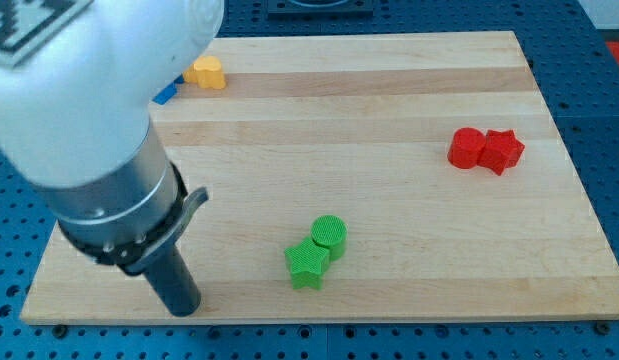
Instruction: Push the green blocks towards the red blocks
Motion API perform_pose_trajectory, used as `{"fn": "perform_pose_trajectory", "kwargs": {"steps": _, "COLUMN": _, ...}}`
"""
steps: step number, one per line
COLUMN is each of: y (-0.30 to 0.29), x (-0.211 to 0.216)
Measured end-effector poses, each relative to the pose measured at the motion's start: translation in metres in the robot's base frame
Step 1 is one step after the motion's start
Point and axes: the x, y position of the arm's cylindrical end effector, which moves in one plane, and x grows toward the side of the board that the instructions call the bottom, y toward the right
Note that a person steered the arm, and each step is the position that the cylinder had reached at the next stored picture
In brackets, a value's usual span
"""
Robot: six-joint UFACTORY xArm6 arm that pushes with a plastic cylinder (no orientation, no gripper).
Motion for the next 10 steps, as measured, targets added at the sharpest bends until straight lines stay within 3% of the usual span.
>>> {"fn": "perform_pose_trajectory", "kwargs": {"steps": 2, "y": 0.003, "x": 0.003}}
{"fn": "perform_pose_trajectory", "kwargs": {"steps": 6, "y": 0.081, "x": 0.002}}
{"fn": "perform_pose_trajectory", "kwargs": {"steps": 7, "y": 0.087, "x": -0.014}}
{"fn": "perform_pose_trajectory", "kwargs": {"steps": 8, "y": 0.107, "x": -0.094}}
{"fn": "perform_pose_trajectory", "kwargs": {"steps": 9, "y": 0.117, "x": -0.142}}
{"fn": "perform_pose_trajectory", "kwargs": {"steps": 10, "y": 0.113, "x": -0.141}}
